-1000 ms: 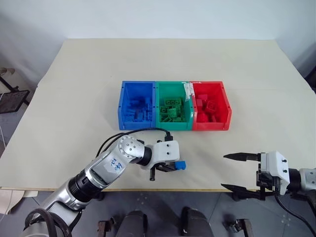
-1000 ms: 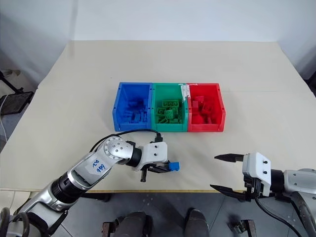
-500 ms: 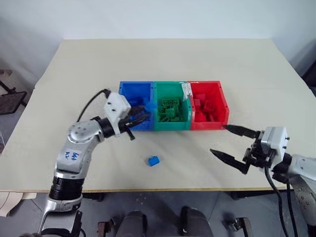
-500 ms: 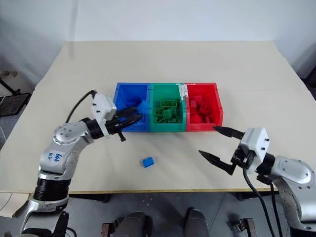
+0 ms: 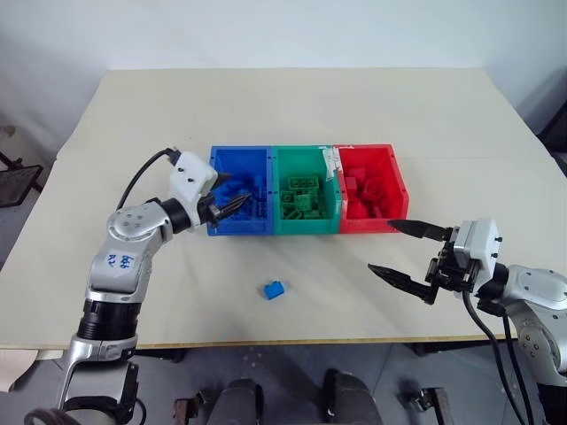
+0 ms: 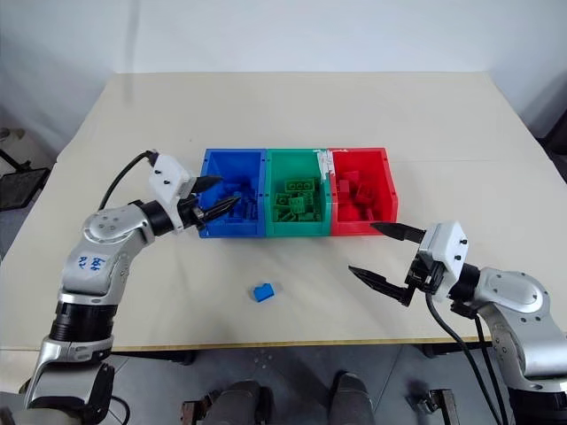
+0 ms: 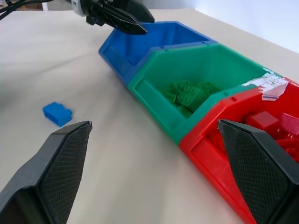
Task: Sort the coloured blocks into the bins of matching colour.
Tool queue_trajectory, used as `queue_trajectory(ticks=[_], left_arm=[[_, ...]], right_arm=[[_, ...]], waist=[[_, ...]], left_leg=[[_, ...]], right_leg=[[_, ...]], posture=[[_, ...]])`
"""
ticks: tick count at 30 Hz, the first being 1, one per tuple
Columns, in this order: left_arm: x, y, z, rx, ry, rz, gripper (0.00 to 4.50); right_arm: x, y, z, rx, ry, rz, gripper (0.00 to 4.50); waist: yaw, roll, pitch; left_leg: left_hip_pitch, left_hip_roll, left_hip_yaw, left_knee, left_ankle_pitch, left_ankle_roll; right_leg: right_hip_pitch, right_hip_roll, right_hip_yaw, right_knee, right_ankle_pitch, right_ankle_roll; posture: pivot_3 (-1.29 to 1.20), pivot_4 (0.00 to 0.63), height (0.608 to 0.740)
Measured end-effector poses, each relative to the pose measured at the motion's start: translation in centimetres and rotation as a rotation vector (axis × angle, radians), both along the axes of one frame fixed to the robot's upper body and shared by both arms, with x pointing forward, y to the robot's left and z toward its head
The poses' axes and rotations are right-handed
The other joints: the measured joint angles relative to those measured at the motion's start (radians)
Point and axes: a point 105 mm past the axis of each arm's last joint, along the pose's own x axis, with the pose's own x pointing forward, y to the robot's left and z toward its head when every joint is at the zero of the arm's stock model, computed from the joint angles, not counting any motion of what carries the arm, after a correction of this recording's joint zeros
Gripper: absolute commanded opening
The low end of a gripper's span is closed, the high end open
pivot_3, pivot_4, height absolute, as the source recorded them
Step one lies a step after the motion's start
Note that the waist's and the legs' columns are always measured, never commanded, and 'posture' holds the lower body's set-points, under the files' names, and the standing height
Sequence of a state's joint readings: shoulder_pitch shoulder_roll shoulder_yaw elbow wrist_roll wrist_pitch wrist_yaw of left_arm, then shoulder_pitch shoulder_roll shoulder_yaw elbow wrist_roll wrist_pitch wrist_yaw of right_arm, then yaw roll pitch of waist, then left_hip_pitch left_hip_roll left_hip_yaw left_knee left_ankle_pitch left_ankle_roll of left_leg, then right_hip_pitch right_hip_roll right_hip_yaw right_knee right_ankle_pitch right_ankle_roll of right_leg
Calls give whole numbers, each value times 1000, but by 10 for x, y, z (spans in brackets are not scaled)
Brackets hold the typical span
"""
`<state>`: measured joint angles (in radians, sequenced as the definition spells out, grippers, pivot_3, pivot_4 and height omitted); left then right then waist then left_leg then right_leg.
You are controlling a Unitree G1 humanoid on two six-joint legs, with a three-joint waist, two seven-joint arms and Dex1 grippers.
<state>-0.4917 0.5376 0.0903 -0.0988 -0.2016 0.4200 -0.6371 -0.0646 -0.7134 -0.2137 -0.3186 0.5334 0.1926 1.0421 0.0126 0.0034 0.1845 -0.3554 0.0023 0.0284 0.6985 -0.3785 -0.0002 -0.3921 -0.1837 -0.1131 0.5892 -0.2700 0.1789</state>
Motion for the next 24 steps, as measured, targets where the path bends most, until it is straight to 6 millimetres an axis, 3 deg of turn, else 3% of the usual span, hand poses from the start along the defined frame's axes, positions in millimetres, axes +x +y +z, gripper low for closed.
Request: queue_trajectory(ticks=[2,3,7,13,16,21,24], left_arm=[[-10,13,-4,34,-16,-9,4396],[-20,19,-7,52,-16,-37,4452],[-56,30,-25,99,-1,-165,4452],[-84,93,-53,88,136,-31,4452],[-90,112,-57,79,164,3,4452],[-97,117,-53,105,216,-3,4452],[-108,100,-69,203,389,-65,4452]], right_arm=[[0,2,-5,-9,18,22,4500],[1,4,-6,-12,16,36,4500],[4,11,-7,-33,9,91,4500],[2,17,-20,-101,38,196,4500],[4,19,-21,-120,35,223,4500],[8,20,-21,-135,21,237,4500],[8,18,-21,-133,17,232,4500]], waist=[[-4,0,0],[-8,0,0],[-11,0,0],[-14,0,0],[-8,0,0],[-5,-1,0],[-6,0,0]], left_leg=[[0,0,0,0,0,0],[0,0,0,0,0,0],[0,0,0,1,0,0],[0,0,0,0,-1,-1],[0,0,0,1,-1,-1],[0,1,0,1,-1,-1],[0,1,0,0,-1,-1]], right_leg=[[0,0,0,0,0,0],[0,0,0,0,0,0],[0,0,0,0,0,0],[0,0,0,0,0,0],[0,0,0,0,0,0],[0,0,0,0,0,0],[0,0,0,0,0,0]], posture=[[0,150,740],[0,150,740],[0,150,740],[0,150,740],[0,150,740],[0,150,740],[0,150,740]])
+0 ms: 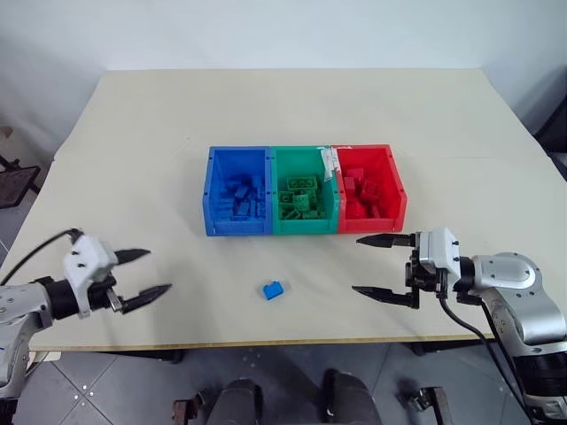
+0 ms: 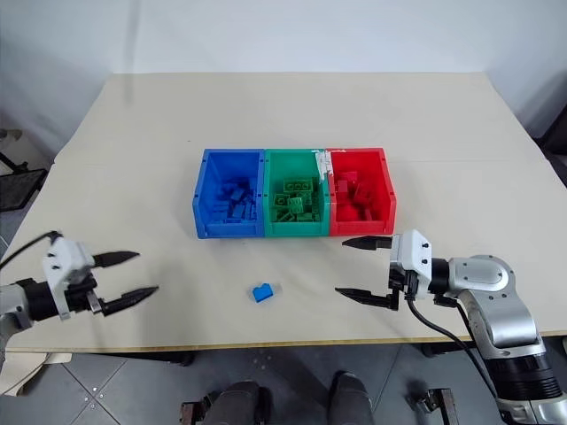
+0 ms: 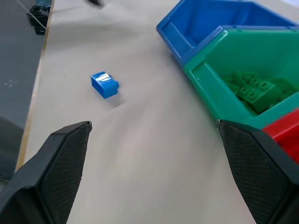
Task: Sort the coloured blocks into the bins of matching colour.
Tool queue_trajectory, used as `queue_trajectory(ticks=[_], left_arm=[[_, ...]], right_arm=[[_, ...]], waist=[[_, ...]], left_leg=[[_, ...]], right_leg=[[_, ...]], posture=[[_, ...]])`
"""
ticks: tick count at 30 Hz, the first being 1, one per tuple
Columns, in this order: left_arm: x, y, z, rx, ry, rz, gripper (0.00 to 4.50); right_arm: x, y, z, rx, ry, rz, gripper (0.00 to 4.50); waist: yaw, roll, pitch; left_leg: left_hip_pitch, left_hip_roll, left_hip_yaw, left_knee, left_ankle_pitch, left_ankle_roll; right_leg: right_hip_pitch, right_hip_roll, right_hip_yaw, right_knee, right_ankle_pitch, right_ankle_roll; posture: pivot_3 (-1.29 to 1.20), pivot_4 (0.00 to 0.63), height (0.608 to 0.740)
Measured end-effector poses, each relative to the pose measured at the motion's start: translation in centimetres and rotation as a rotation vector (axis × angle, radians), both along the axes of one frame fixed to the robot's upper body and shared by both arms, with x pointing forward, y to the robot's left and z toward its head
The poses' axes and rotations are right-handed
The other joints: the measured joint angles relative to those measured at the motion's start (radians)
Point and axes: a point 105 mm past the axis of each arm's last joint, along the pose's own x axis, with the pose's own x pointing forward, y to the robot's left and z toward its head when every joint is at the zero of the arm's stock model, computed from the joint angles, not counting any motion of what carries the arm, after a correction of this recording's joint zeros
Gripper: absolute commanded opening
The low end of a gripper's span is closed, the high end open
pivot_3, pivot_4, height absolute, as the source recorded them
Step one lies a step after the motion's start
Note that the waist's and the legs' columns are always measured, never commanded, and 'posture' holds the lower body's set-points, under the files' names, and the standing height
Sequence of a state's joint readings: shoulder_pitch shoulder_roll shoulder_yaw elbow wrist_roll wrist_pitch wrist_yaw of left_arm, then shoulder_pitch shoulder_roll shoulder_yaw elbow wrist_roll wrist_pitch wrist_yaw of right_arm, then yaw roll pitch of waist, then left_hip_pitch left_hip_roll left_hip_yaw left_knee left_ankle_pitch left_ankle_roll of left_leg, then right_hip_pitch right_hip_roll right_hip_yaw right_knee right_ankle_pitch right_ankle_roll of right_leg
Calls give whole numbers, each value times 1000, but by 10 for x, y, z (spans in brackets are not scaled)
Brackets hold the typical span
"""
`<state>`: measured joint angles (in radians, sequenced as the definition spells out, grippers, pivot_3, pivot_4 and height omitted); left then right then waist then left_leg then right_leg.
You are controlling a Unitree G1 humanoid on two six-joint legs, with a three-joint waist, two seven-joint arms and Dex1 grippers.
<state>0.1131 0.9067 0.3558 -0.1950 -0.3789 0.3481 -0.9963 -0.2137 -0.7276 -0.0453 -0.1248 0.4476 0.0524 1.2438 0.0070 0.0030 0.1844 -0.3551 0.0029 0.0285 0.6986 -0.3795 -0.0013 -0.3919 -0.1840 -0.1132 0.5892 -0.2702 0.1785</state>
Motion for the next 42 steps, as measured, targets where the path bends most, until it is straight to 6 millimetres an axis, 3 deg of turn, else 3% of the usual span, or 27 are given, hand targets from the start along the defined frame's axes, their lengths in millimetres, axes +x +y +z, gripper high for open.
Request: queue_trajectory(ticks=[3,9,15,18,19,22,31,36,39,42], left_arm=[[-5,-48,-3,37,51,-148,4452],[3,-130,7,-27,24,-253,4452],[-3,-163,-16,-10,184,-251,4452],[3,-177,-21,-6,175,-249,4452],[6,-180,-21,-2,163,-251,4452],[14,-186,-22,12,120,-255,3816],[22,-183,-23,56,41,-270,953],[15,-193,-19,-65,27,-359,931],[22,-192,10,-183,-127,-388,931],[39,-174,43,-268,-274,-301,931]], right_arm=[[-6,-3,-7,-20,21,3,4500],[-19,-19,-20,-69,50,-46,4500],[-29,-35,-22,-94,54,-117,4500],[-35,-37,-21,-100,45,-135,4500],[-37,-38,-20,-102,41,-143,4500],[-42,-39,-22,-111,48,-156,4500],[-49,-38,-20,-122,45,-180,4500],[-47,-39,-15,-57,49,-245,4500],[-47,-34,-8,-25,37,-248,4500],[-40,-25,2,56,11,-276,4500]], waist=[[12,0,0],[18,1,0],[15,1,0],[25,0,0],[27,0,0],[34,1,-1],[38,1,-1],[38,1,-1],[38,1,-1],[37,1,-1]], left_leg=[[0,0,0,1,0,0],[0,0,1,1,0,0],[1,0,2,1,0,0],[1,0,2,2,0,0],[1,-1,2,3,0,0],[1,-1,2,3,0,1],[2,-1,3,3,0,1],[1,-1,3,3,0,1],[1,0,3,3,0,1],[1,0,4,3,0,1]], right_leg=[[0,0,0,0,0,0],[0,0,1,1,0,0],[0,0,2,0,0,0],[1,0,3,-1,0,0],[2,0,3,-1,0,0],[3,0,3,-3,0,0],[3,0,4,-3,0,-1],[2,0,4,-3,0,-1],[2,0,4,-2,0,-1],[2,0,4,-2,0,-1]], posture=[[0,150,740],[0,150,740],[0,150,740],[0,150,740],[0,150,740],[0,150,740],[0,150,740],[0,150,740],[0,150,740],[0,150,740]])
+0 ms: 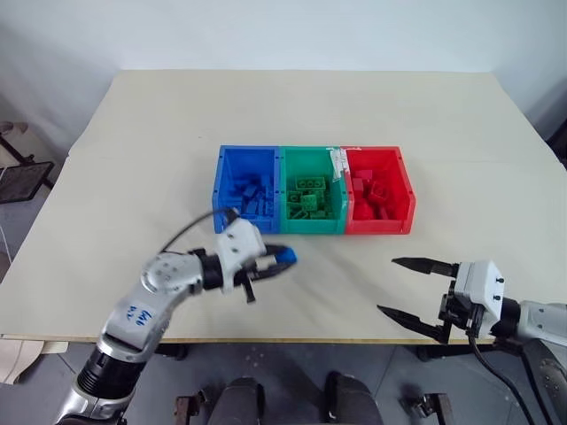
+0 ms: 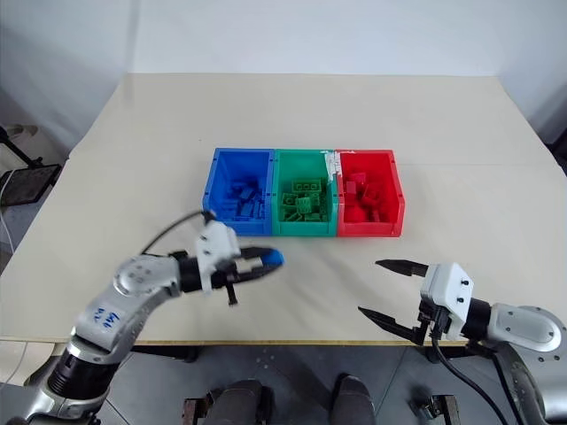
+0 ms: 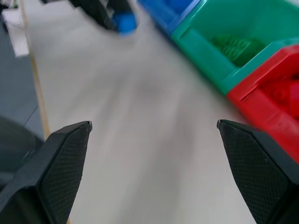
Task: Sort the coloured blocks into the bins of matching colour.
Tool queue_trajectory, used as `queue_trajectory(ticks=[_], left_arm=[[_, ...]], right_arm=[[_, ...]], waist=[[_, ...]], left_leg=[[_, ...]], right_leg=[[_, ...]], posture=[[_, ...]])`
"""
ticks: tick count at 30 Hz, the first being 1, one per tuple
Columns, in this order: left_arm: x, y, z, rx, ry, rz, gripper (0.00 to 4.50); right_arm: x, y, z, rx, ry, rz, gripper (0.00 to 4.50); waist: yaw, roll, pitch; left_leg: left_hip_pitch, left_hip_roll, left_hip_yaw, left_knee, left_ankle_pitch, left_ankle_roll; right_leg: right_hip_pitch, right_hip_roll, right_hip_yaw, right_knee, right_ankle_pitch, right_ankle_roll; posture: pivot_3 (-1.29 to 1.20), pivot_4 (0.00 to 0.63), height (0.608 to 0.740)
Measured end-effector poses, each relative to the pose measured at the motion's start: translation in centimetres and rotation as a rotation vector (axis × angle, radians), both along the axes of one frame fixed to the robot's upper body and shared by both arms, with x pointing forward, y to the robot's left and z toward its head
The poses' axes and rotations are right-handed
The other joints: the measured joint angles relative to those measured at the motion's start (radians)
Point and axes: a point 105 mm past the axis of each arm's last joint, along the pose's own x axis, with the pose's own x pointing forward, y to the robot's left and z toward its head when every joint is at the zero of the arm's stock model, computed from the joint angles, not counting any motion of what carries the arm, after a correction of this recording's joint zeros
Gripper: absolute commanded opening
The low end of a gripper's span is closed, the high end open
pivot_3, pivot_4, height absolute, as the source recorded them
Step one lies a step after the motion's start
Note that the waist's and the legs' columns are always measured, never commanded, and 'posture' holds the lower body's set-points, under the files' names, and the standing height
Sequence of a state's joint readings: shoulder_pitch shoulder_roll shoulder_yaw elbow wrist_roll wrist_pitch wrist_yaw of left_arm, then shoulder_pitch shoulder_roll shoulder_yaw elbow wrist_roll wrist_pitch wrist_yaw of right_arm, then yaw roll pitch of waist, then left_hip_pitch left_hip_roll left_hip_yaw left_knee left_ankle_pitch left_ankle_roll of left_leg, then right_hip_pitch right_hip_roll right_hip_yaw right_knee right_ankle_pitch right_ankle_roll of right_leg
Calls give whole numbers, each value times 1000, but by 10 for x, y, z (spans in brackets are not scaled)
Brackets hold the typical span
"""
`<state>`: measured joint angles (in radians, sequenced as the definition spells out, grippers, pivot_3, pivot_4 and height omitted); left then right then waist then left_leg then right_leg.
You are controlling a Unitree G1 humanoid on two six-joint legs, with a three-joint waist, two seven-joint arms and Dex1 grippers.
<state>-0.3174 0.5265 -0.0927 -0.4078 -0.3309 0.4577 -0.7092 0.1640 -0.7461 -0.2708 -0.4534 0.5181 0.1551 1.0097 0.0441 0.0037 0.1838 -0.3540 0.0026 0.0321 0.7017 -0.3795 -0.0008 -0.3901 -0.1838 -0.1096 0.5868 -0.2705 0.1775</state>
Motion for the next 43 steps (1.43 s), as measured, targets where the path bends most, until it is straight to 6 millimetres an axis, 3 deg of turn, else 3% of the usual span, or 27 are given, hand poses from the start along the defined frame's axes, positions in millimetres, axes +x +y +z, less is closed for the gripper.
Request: queue_trajectory(ticks=[7,11,16,22,28,33,36,39,43], left_arm=[[60,43,48,-129,-122,343,931],[84,53,46,-110,-104,398,931],[95,50,40,-124,-86,393,2555],[84,52,41,-127,-94,322,4467],[36,98,27,11,-118,240,4490],[9,146,3,87,-80,335,4490],[-3,154,-11,112,-53,363,4490],[-6,158,-13,99,-63,392,4490],[-12,153,-22,57,-31,404,4490]], right_arm=[[25,14,25,158,-137,-95,4500],[34,15,23,158,-150,-122,4500],[38,15,19,140,-134,-116,4500],[43,14,20,127,-144,-90,4500],[45,4,5,44,-67,-38,4500],[46,-5,3,-29,-53,42,4500],[47,-8,2,-38,-50,63,4500],[48,-10,1,-40,-51,69,4500],[49,-11,0,-43,-52,58,4500]], waist=[[4,0,0],[3,-1,0],[-9,-1,0],[-27,-1,0],[-48,-1,0],[-42,-1,0],[-33,-1,0],[-24,-1,0],[-22,-1,0]], left_leg=[[0,-1,0,0,0,0],[0,-1,0,-2,0,0],[-1,-1,0,-3,0,0],[0,0,1,-3,0,0],[0,1,1,-4,0,0],[0,1,1,-3,0,0],[0,1,1,-3,-1,0],[0,1,1,-2,-1,0],[0,1,1,-2,-1,0]], right_leg=[[0,0,0,1,0,1],[-2,0,-1,1,0,1],[-2,0,-2,1,1,1],[-2,0,-2,1,1,1],[-3,0,-2,2,1,1],[-2,0,-2,1,0,1],[-2,0,-2,0,0,1],[-2,0,-2,1,0,1],[-2,0,-2,1,0,1]], posture=[[0,150,740],[0,150,740],[0,150,740],[0,150,740],[0,150,740],[0,150,740],[0,150,740],[0,150,740],[0,150,740]])
